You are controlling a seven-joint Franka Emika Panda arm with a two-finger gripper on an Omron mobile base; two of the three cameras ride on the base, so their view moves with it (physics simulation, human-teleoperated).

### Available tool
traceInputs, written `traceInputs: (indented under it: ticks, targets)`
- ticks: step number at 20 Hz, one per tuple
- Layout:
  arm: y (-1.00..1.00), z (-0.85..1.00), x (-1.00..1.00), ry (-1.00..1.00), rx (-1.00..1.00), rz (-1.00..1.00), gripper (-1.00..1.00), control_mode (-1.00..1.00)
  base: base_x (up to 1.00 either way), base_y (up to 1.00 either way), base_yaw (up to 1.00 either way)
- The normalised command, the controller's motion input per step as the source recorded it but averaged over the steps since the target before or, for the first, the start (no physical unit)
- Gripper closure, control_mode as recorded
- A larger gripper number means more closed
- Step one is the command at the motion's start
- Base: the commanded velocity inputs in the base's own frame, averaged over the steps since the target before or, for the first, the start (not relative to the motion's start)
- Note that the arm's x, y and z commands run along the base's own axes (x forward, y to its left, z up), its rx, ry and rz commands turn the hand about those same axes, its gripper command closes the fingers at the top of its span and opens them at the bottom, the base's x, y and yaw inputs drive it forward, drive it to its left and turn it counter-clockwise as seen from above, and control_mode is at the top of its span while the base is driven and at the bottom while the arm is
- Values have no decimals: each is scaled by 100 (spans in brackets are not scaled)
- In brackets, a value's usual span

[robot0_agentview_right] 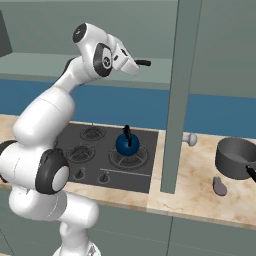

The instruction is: Pick the pan from the cabinet and place it on the stove. Then turn on the stove burner for the pan.

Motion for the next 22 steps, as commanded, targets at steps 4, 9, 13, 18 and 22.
traceInputs:
  ticks: [4, 9, 13, 18, 22]
  targets:
    - [-4, 0, 12, 0, 2, -2, -100, -100, 0, 0, 0]
    - [0, 0, 9, 0, 3, -4, -100, -100, 0, 0, 0]
    - [0, -1, 8, 0, 4, -4, -100, -100, 0, 0, 0]
    - [0, 0, 6, 0, 5, -3, -100, -100, 0, 0, 0]
    - [0, -1, 6, 0, 4, -2, -100, -100, 0, 0, 0]
